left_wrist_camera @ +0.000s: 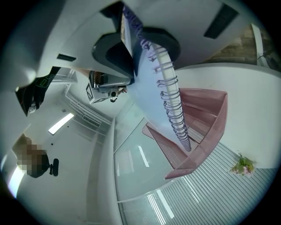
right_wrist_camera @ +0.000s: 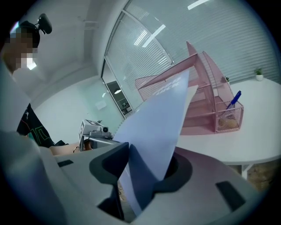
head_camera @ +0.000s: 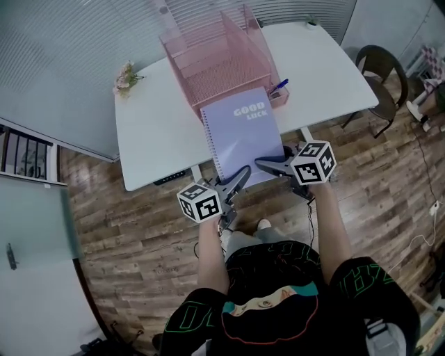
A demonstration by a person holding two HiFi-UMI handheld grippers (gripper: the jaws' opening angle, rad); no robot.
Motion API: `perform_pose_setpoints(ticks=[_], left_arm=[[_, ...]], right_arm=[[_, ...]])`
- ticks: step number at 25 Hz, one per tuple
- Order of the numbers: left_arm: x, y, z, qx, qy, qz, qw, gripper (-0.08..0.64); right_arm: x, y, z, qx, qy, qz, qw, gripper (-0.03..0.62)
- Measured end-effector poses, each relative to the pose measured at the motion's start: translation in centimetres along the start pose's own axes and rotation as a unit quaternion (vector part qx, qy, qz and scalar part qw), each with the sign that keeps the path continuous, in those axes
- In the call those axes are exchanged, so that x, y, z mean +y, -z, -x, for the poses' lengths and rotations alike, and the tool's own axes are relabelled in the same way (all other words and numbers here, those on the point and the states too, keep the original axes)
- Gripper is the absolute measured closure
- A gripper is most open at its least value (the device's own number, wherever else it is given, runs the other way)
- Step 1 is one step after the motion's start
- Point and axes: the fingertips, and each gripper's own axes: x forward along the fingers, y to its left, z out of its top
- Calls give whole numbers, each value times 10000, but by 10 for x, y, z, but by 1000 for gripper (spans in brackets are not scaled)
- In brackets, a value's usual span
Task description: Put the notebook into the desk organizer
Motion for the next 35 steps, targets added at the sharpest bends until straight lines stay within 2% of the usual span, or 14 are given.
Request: perform_pose_setpoints(ticks=[8, 11, 14, 18, 21, 24, 35], left_arm=[[7, -9, -3, 67, -180, 93, 9998, 497], [13, -19, -4, 6, -157, 207, 9997, 499], [20, -33, -7, -93, -67, 372, 9992, 502], [30, -49, -16, -200, 44, 566, 9982, 509], [44, -62, -24, -314, 96, 749, 9967, 512], [52, -68, -27, -322, 87, 859, 9957, 511], [71, -92, -33, -224, 17, 854, 9961, 499]], right_arm=[[-8, -8, -5, -12, -91, -243, 9997, 428], [-16, -16, -9, -125, -5, -272, 9996, 412], [-27, -30, -9, -436, 286, -229, 9984, 356], [-45, -35, -2, -944, 567, -546, 9924, 331], [-58, -37, 2, -1122, 670, -657, 9893, 331], [-57, -34, 6, -1086, 740, -547, 9898, 331], [-57, -23, 11, -520, 1092, 85, 9926, 333]])
